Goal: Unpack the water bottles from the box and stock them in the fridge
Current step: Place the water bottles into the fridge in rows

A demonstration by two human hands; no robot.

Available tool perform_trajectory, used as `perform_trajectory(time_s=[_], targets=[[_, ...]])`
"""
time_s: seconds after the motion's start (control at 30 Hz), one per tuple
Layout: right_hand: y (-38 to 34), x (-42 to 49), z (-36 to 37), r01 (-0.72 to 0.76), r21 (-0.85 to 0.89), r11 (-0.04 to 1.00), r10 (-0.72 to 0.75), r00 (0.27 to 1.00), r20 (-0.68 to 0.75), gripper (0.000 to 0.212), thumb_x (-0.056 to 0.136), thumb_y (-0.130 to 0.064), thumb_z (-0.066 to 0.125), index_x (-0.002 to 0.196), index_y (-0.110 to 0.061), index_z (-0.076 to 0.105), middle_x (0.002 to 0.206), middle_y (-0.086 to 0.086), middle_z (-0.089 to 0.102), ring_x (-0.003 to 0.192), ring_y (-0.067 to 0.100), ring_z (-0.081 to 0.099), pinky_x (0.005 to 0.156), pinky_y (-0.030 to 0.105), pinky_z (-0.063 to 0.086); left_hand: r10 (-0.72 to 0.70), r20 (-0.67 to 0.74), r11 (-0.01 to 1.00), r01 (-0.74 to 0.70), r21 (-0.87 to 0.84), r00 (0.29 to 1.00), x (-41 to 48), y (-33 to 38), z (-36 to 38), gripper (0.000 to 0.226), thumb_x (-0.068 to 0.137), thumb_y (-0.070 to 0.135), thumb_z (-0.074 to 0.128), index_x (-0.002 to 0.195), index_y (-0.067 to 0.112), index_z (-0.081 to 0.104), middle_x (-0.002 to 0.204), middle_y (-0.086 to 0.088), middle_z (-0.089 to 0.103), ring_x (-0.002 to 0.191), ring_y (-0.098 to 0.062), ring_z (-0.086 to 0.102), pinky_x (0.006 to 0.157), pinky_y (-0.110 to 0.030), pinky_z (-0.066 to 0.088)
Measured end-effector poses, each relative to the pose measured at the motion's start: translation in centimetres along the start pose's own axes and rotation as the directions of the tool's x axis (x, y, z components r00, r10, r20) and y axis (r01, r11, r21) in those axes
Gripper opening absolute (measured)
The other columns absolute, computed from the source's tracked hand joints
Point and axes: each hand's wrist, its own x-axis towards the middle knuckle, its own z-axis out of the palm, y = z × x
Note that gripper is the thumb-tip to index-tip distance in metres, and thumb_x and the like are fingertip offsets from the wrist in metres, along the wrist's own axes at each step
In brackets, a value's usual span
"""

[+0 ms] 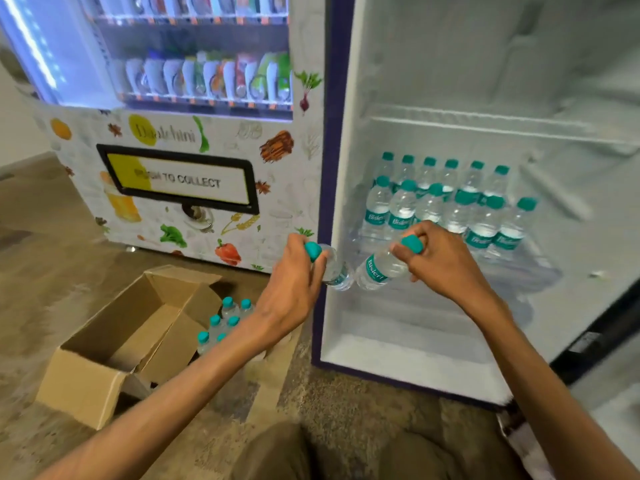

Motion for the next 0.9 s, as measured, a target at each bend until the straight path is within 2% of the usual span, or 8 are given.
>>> perform_trajectory(time_s=[0.1,0.17,0.23,0.43,0.53,0.63,0.8,0.9], targets=[[0.1,-0.3,-4.2,-0.043,0.149,0.988,0.071,0.979,-0.19,0.021,0.087,-0.038,0.068,0.088,-0.018,0.058,0.074,0.002,0.067,0.058,0.016,0.068,0.063,0.035,0.055,-0.04,-0.123,0.988,0.021,-0.153,0.992,2.0,2.5,0.4,0.02,0.102,0.04,0.039,0.106,0.022,0.035,0.09,-0.001,0.056,0.073,-0.013,0.061,0.059,-0.033,0.056],[0.9,0.0,-6.4,-0.055,0.291,0.955,0.144,0.945,-0.294,0.024,0.087,-0.037,0.068,0.093,-0.015,0.061,0.074,0.003,0.067,0.05,0.01,0.065,0.056,0.025,0.052,-0.064,-0.209,0.968,0.01,-0.249,0.976,3.5,4.2,1.1,0.019,0.102,0.04,0.038,0.108,0.023,0.034,0.099,0.0,0.055,0.083,-0.016,0.064,0.063,-0.042,0.058],[2.0,1.0,-8.0,-0.036,0.474,0.88,0.231,0.904,-0.36,0.027,0.087,-0.033,0.068,0.098,-0.009,0.063,0.075,0.008,0.067,0.047,0.007,0.062,0.057,0.026,0.054,-0.062,-0.297,0.951,-0.033,-0.307,0.953,5.4,5.9,2.2,0.015,0.102,0.039,0.038,0.108,0.025,0.034,0.101,0.004,0.052,0.088,-0.017,0.062,0.068,-0.045,0.058],[4.9,6.1,-8.8,-0.019,0.775,0.632,0.441,0.831,-0.339,0.029,0.09,-0.026,0.066,0.111,-0.006,0.061,0.078,0.015,0.069,0.056,0.013,0.068,0.058,0.02,0.057,-0.112,-0.404,0.922,-0.057,-0.383,0.908,13.1,10.2,6.4,0.014,0.103,0.031,0.038,0.105,0.017,0.035,0.094,0.004,0.049,0.082,-0.018,0.059,0.067,-0.047,0.055],[6.4,9.0,-8.3,-0.018,0.816,0.578,0.491,0.806,-0.33,0.034,0.09,-0.024,0.066,0.117,-0.005,0.059,0.079,0.015,0.069,0.057,0.013,0.069,0.06,0.022,0.058,-0.107,-0.387,0.921,-0.055,-0.387,0.916,16.4,10.9,8.5,0.014,0.103,0.03,0.036,0.102,0.017,0.034,0.096,-0.001,0.05,0.082,-0.017,0.058,0.068,-0.041,0.055],[7.5,12.1,-8.2,-0.048,0.787,0.616,0.502,0.793,-0.344,0.03,0.09,-0.024,0.066,0.114,-0.009,0.059,0.082,0.013,0.07,0.063,0.017,0.069,0.063,0.026,0.058,-0.099,-0.369,0.943,-0.03,-0.331,0.924,19.6,10.6,10.1,0.014,0.104,0.027,0.035,0.101,0.013,0.036,0.092,0.001,0.047,0.075,-0.01,0.052,0.063,-0.03,0.048],[8.9,17.1,-7.9,-0.171,0.591,0.788,0.455,0.809,-0.373,0.026,0.085,-0.041,0.068,0.101,-0.023,0.058,0.097,0.009,0.071,0.08,0.024,0.07,0.083,0.044,0.057,-0.086,-0.238,0.98,0.039,-0.197,0.967,23.0,7.5,12.8,0.021,0.103,0.026,0.038,0.11,0.006,0.04,0.096,-0.002,0.045,0.078,-0.015,0.052,0.067,-0.032,0.049],[9.2,19.5,-7.3,-0.202,0.486,0.85,0.396,0.855,-0.336,0.02,0.084,-0.041,0.068,0.087,-0.024,0.057,0.094,0.007,0.07,0.078,0.026,0.07,0.08,0.044,0.057,-0.157,-0.188,0.978,0.126,-0.167,0.97,24.8,6.4,13.6,0.023,0.103,0.024,0.04,0.116,0.005,0.041,0.093,0.002,0.046,0.079,-0.014,0.051,0.066,-0.029,0.042]])
